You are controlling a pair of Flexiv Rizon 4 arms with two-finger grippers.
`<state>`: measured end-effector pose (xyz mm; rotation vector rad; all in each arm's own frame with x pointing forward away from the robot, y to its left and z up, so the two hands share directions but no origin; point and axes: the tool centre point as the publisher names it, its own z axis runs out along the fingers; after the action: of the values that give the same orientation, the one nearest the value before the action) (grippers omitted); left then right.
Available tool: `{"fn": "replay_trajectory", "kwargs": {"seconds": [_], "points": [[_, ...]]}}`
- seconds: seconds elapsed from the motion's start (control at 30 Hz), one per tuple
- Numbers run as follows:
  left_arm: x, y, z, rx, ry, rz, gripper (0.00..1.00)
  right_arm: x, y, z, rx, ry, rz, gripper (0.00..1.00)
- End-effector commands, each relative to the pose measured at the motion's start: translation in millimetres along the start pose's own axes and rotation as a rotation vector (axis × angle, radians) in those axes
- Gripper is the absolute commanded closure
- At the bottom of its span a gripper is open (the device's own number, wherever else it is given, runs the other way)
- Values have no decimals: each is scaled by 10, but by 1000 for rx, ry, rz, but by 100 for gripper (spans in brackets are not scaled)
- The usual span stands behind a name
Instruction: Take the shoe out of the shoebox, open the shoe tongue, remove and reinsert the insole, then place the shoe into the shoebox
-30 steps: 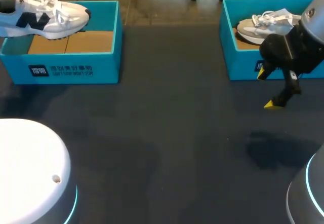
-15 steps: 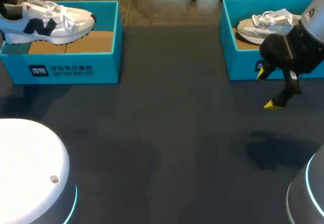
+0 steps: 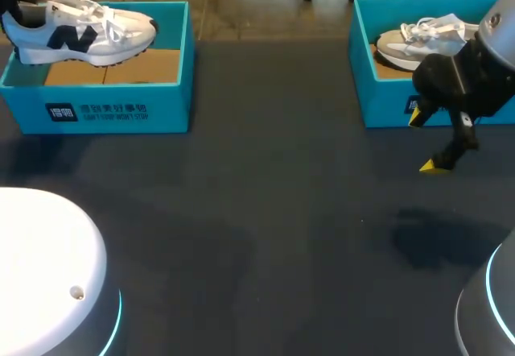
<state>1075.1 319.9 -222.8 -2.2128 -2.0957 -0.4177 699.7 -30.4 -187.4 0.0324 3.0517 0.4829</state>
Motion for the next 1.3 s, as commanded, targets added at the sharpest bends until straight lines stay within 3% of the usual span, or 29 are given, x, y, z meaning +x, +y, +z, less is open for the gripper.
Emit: {"fn": "replay_trajectory", "kwargs": {"seconds": [0.03,0.5,1.3], "points": [[-49,139,140,27,7,0,100,-17,12,15,4,3,1,0],[-205,173,542,60,31,48,100,-17,12,15,4,3,1,0],[-304,-61,916,51,12,61,100,-17,12,15,4,3,1,0]]}}
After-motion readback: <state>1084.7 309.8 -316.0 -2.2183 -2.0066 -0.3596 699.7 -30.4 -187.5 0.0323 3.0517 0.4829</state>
